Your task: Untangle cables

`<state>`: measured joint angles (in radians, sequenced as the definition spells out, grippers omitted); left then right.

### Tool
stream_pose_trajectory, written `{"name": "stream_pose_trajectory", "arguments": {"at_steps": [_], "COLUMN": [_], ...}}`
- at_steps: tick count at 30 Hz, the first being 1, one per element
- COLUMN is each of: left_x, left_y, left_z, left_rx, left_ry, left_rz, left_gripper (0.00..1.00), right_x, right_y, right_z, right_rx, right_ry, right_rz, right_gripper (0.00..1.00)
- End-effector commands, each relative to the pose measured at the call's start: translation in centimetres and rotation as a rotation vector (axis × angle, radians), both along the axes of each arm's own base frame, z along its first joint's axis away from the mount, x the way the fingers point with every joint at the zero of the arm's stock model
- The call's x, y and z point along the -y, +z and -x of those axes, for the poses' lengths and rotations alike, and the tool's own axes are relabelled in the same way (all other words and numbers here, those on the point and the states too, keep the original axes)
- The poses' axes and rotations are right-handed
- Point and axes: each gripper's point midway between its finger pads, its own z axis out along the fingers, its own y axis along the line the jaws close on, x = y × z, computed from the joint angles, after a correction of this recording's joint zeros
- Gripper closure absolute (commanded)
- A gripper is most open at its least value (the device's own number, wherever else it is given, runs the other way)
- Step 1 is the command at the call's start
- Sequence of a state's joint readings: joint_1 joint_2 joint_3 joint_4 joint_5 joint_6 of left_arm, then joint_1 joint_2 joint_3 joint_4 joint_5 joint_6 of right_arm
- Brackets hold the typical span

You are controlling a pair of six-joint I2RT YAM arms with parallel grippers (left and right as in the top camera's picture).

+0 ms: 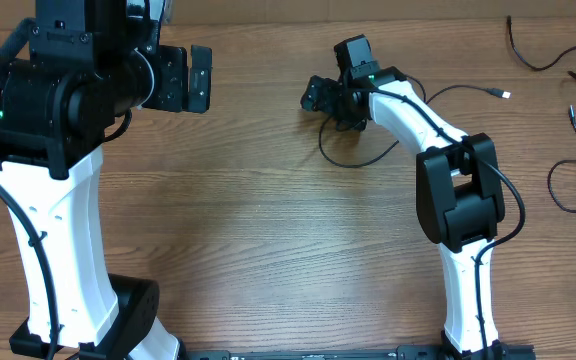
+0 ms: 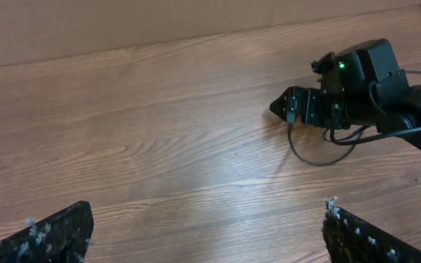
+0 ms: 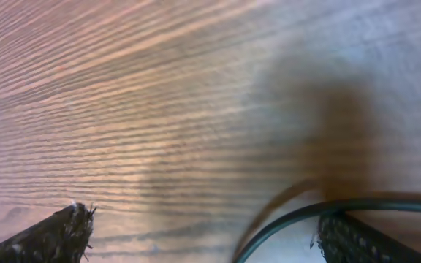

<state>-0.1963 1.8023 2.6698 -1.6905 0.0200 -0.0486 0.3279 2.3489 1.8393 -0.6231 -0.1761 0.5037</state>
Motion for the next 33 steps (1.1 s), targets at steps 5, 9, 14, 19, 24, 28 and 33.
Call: {"name": "stream_pose_trajectory", "arguments": {"at_steps": [5, 9, 14, 19, 24, 28, 33], "left_x": [0.4, 0.4, 0.4, 0.3, 0.3, 0.3, 0.3], "left_y": [0.4, 0.4, 0.4, 0.4, 0.4, 0.4, 0.4], "left_z": [0.3, 0.3, 0.3, 0.3, 0.3, 0.3, 0.3], "left_rx": [0.013, 0.012, 0.012, 0.012, 0.013, 0.013, 0.013], "left_ry": [-0.025, -0.026, -0.026, -0.025, -0.023, -0.023, -0.024], "left_rz": [-0.001, -0.001, -0.001, -0.002, -0.004, -0.004, -0.005], "left_gripper": [0.0, 0.0, 0.0, 0.0, 0.0, 0.0, 0.0], "right_x": [0.2, 0.7, 1.1, 1.4, 2.0, 2.3, 2.1], "right_y": [-8.9, -11.4, -13.1, -13.8, -14.3, -14.4, -12.9], "right_z": [3.7, 4.9, 5.9, 6.4, 6.7, 6.9, 6.5], "right_rx": [-0.145, -0.205, -0.246, -0.263, -0.277, -0.287, -0.267], "right_ry": [0.098, 0.101, 0.121, 0.127, 0.119, 0.117, 0.117], "right_rz": [0.113, 0.132, 0.152, 0.167, 0.201, 0.213, 0.207], "right_gripper": [0.02, 0.02, 0.2, 0.96, 0.96, 0.96, 0.96]}}
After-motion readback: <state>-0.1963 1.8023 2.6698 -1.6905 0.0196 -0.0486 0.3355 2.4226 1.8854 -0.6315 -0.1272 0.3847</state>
